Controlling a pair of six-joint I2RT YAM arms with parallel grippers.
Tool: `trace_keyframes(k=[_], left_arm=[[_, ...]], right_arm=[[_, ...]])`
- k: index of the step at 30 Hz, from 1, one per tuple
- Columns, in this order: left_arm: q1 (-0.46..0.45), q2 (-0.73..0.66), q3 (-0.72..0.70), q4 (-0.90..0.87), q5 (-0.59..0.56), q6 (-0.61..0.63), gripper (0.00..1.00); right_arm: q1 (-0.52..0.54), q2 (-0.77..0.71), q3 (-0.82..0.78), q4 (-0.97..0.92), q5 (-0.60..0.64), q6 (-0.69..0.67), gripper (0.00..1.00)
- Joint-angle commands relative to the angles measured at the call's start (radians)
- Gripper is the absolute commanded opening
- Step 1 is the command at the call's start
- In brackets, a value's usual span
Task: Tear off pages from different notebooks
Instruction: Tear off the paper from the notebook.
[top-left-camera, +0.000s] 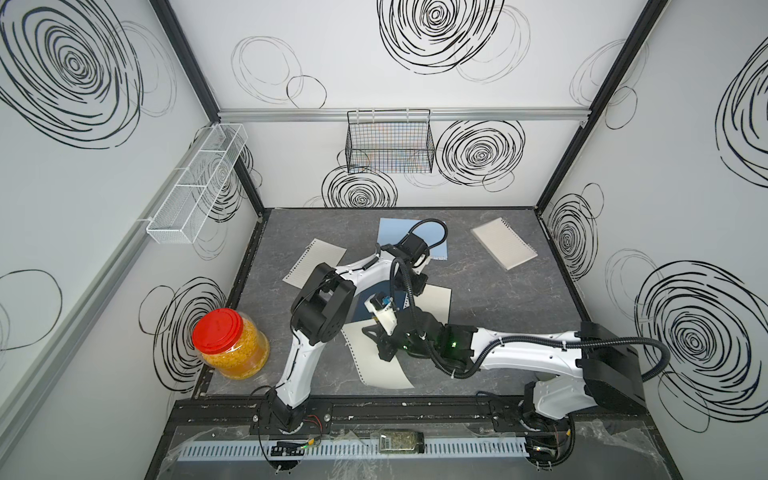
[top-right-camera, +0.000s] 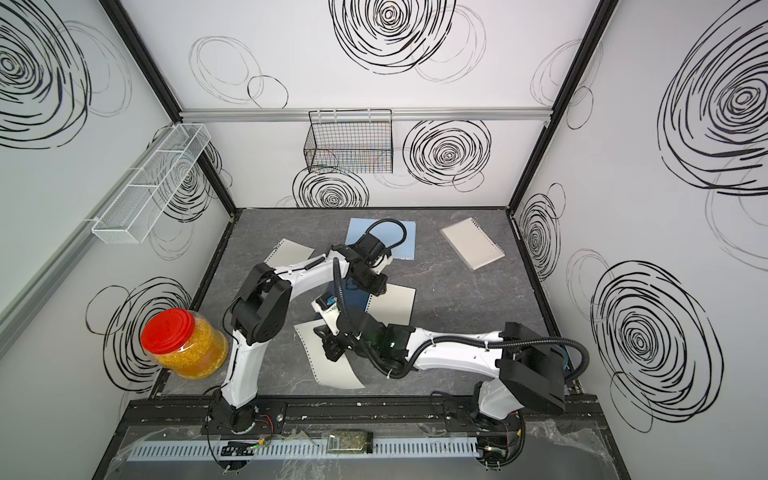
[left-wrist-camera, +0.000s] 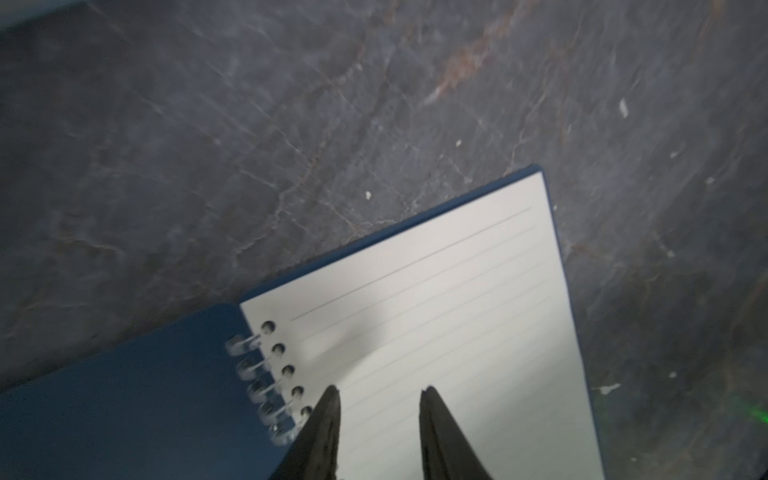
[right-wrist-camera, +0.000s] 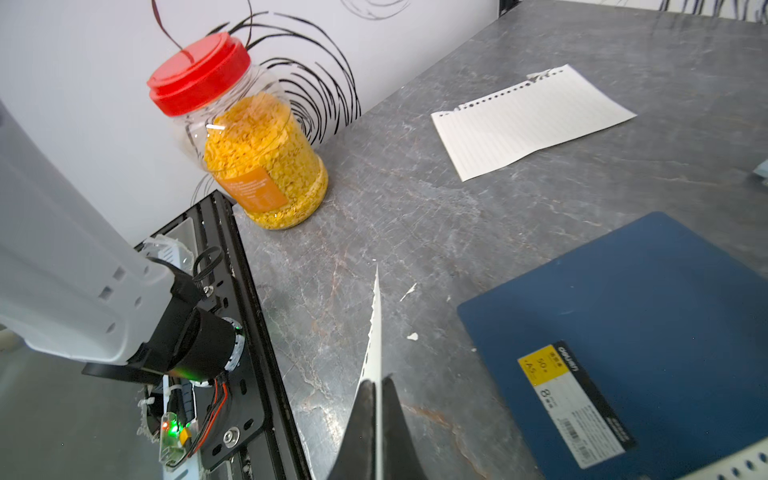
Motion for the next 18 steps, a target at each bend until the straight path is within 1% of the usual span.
trace_keyframes(k=[1,3,5,8,11,14,16,18], left_arm=[[0.098,-0.207,0.077,0.021,0.027,-0.023,0.42],[0.164,-0.297,0.031,0.086,0.078,-0.046,0.44],[0.232,-0.396,-0.062,0.187,0.117,-0.070,0.47],[0.339,-0.535,-0.213,0.301,0.173,-0.099,0.48],[0.419,-0.673,-0.411,0.458,0.259,-0.137,0.53],[0.481,-0.787,-0.620,0.682,0.376,-0.213,0.57],[0.513,-0.852,-0.767,0.911,0.470,-0.305,0.63],[0.524,-0.870,-0.841,1.078,0.544,-0.361,0.67]], right_arm=[[-0.055,-0.078,-0.029,0.022,-0.026,0.047,0.00],[-0.093,-0.116,-0.043,0.007,-0.030,0.058,0.00],[-0.144,-0.152,-0.043,-0.021,-0.032,0.074,0.00],[-0.232,-0.201,-0.037,-0.050,-0.066,0.097,0.00],[-0.325,-0.235,-0.029,-0.041,-0.127,0.124,0.00],[-0.416,-0.252,-0.012,-0.003,-0.211,0.144,0.00],[-0.473,-0.255,0.010,0.022,-0.271,0.149,0.00],[-0.518,-0.249,0.048,0.027,-0.342,0.152,0.00]])
